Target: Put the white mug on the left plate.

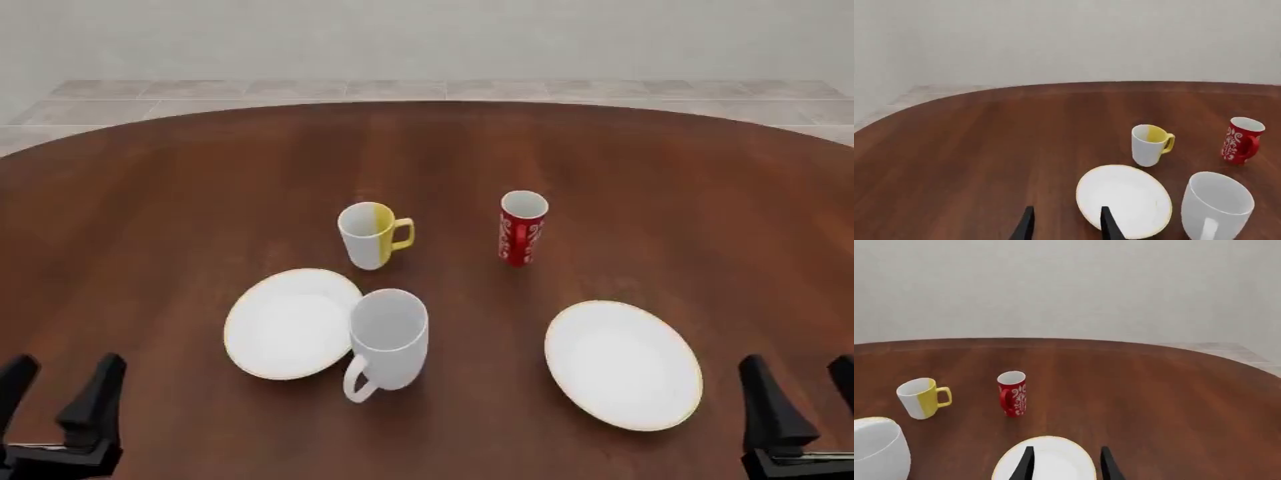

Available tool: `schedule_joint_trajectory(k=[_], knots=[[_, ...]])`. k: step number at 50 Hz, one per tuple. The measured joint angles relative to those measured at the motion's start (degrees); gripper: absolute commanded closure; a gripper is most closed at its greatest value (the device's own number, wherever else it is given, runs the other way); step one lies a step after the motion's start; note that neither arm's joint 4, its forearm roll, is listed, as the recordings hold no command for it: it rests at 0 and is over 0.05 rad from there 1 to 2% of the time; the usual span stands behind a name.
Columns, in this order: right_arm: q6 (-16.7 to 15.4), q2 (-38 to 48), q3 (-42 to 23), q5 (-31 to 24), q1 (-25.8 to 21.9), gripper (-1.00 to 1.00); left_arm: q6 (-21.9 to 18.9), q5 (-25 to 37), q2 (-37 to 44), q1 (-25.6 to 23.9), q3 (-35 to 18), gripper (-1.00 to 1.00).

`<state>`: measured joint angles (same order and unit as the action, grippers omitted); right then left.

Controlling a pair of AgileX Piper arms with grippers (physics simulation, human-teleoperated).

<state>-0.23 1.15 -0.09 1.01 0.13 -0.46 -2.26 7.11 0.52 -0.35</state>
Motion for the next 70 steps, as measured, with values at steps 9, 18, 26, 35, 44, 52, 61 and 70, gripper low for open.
schedule_joint_trajectory(k=[9,18,26,35,44,52,61,70], knots=[[-0.07,0.62,-0.12,0.6,-0.25,-1.0,0.72,1.5,-4.13,0.19,0.15,-1.0],[0.09,0.1,-0.21,0.23,-0.38,-1.0,1.17,2.25,-5.76,0.39,0.25,-1.0],[0.65,-0.29,-0.22,0.11,-0.35,-1.0,1.67,0.32,-3.73,0.11,-0.03,-1.0],[0.58,1.46,-0.13,1.71,-1.37,-1.0,2.99,-0.98,0.83,-2.35,-2.52,-1.0],[0.79,3.03,-0.09,3.03,-1.6,-1.0,4.58,-0.05,5.35,-5.17,-6.46,-1.0],[0.91,2.97,-0.06,2.76,-1.69,-1.0,4.88,0.96,9.36,-7.6,-9.82,-1.0],[1.02,2.27,-0.03,1.88,-1.68,-1.0,3.85,1.25,13.55,-10.58,-13.46,-1.0],[1.13,2.51,0.0,1.94,-1.69,-1.0,2.38,-0.07,17.69,-13.86,-16.17,-1.0]])
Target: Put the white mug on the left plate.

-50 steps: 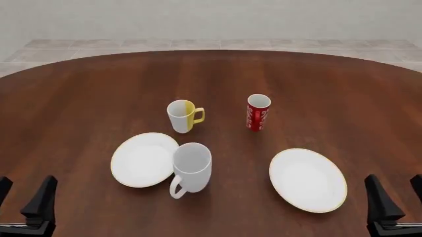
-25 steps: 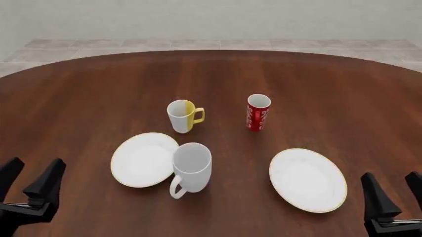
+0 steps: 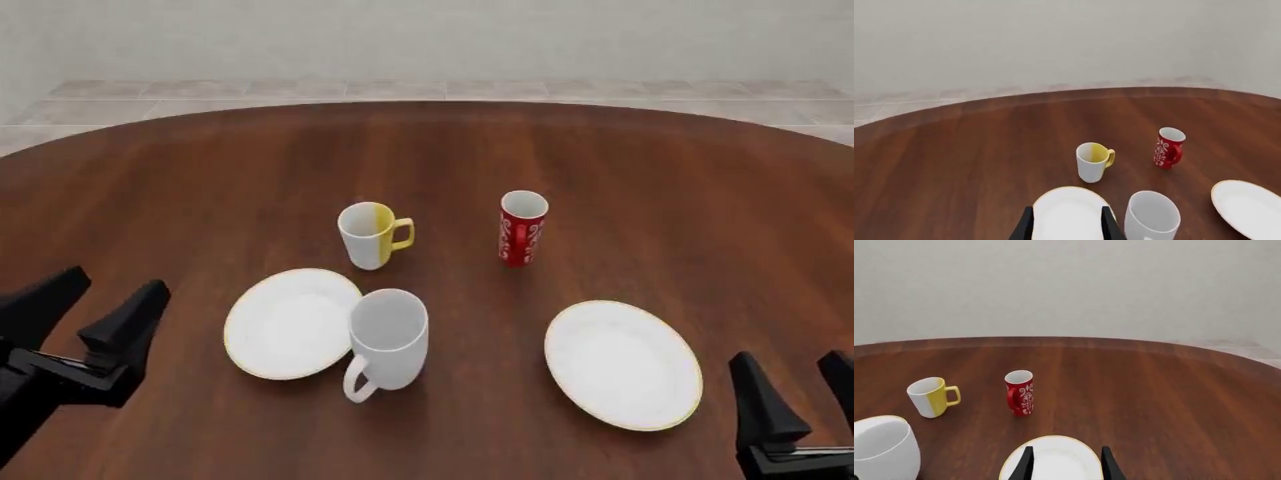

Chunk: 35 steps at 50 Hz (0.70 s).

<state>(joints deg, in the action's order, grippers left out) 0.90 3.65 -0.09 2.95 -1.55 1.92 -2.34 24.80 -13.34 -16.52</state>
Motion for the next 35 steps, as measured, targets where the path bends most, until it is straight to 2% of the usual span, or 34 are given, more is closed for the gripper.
schedule_joint_trajectory(k=[21,35], knots=[[0.54,4.57,0.0,4.37,0.12,-1.0,-2.44,-3.56,5.79,-6.37,-1.7,-1.0],[0.67,4.16,0.0,3.94,0.11,-1.0,-2.19,-5.85,9.46,-9.11,-2.05,-1.0]])
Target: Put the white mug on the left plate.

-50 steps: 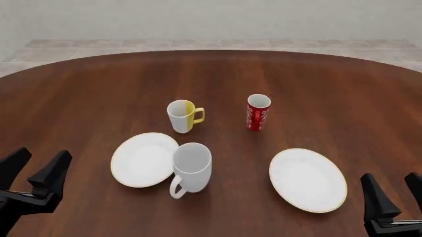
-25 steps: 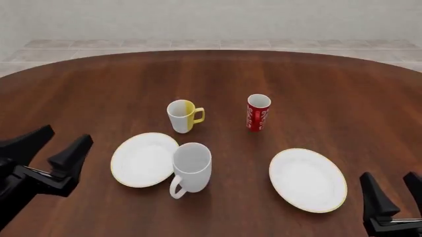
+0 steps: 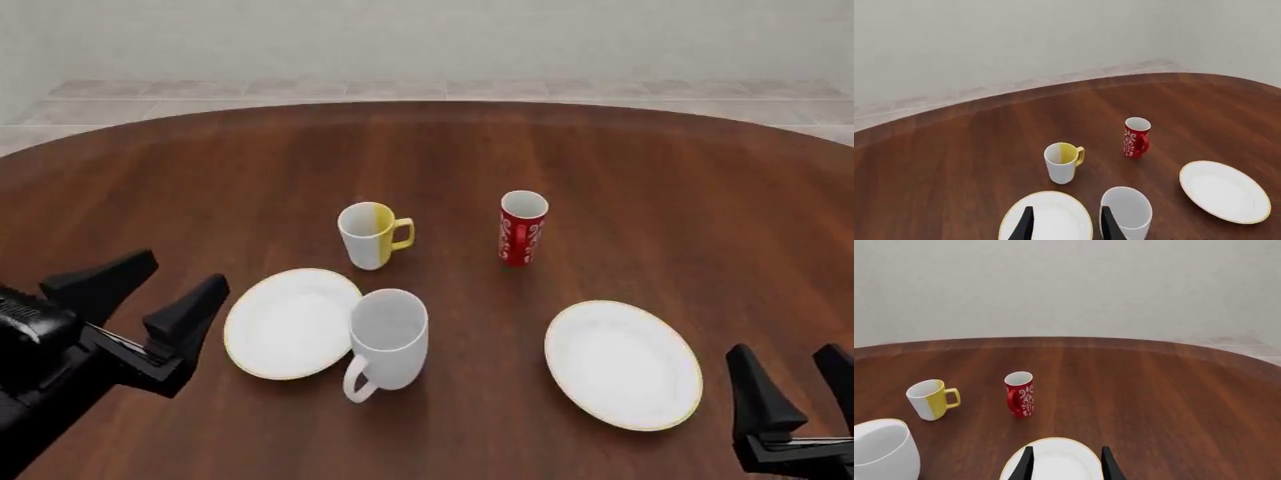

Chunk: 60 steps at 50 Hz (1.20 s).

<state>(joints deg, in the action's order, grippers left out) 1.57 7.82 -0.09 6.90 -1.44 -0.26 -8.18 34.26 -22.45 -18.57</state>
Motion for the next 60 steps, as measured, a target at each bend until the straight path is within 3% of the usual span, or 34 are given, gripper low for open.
schedule_joint_trajectory(k=[39,60], knots=[[0.6,-2.31,0.01,-2.22,0.04,-1.0,1.59,-5.35,17.74,-8.68,-6.17,-1.0],[0.78,-4.18,0.05,-4.32,-0.18,-1.0,2.03,-7.18,25.11,-10.21,-6.36,-1.0]])
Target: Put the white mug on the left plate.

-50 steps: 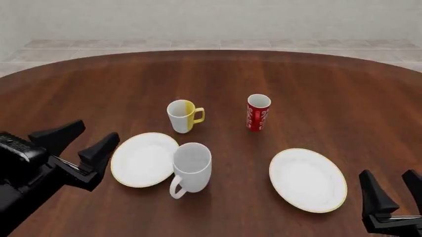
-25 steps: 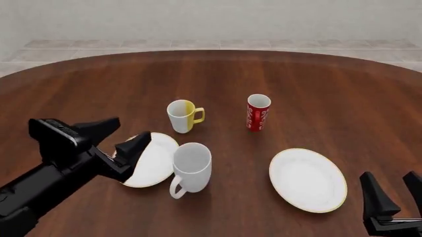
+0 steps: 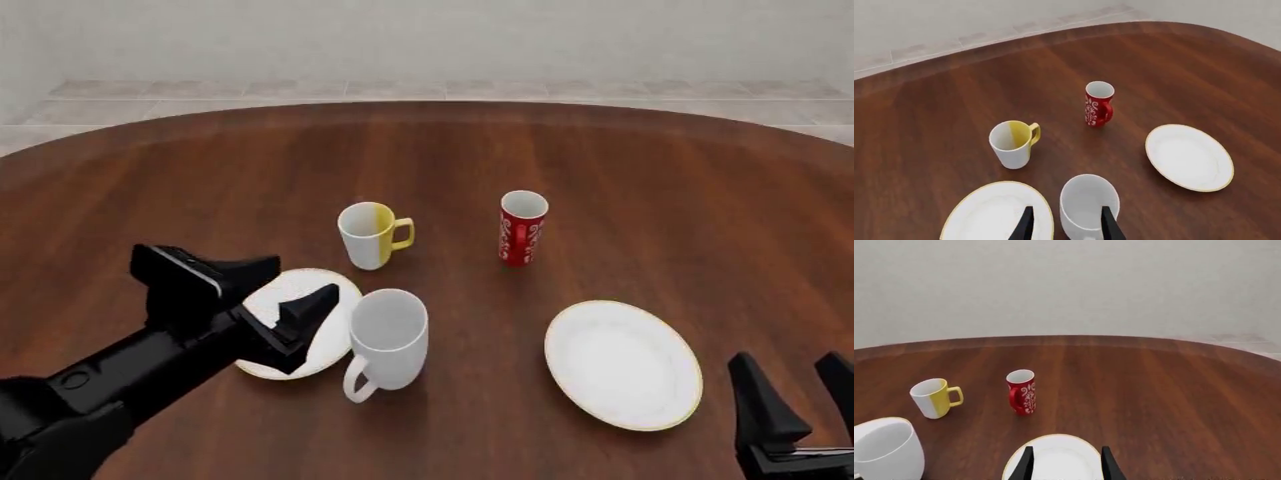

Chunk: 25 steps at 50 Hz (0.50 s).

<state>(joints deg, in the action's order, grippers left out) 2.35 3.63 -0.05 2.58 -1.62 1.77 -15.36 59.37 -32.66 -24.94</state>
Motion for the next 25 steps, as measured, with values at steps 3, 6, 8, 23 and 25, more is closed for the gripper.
schedule_joint_trajectory(k=[3,6,8,23,25], knots=[[0.07,-0.56,0.0,-0.55,-0.01,-1.0,-0.06,-0.55,0.85,-0.14,0.34,-1.0],[0.12,-0.78,0.01,-0.77,-0.02,-1.0,-0.11,-1.09,1.63,-0.29,0.66,-1.0],[0.15,-0.78,0.01,-0.77,-0.02,-1.0,-0.16,-1.42,2.07,-0.39,0.87,-1.0],[0.28,-0.07,0.02,-0.09,-0.04,-1.0,-0.48,-3.63,4.58,-1.72,2.1,-1.0],[0.28,-0.02,0.02,-0.05,-0.04,-1.0,-0.49,-3.93,4.91,-1.91,2.22,-1.0]])
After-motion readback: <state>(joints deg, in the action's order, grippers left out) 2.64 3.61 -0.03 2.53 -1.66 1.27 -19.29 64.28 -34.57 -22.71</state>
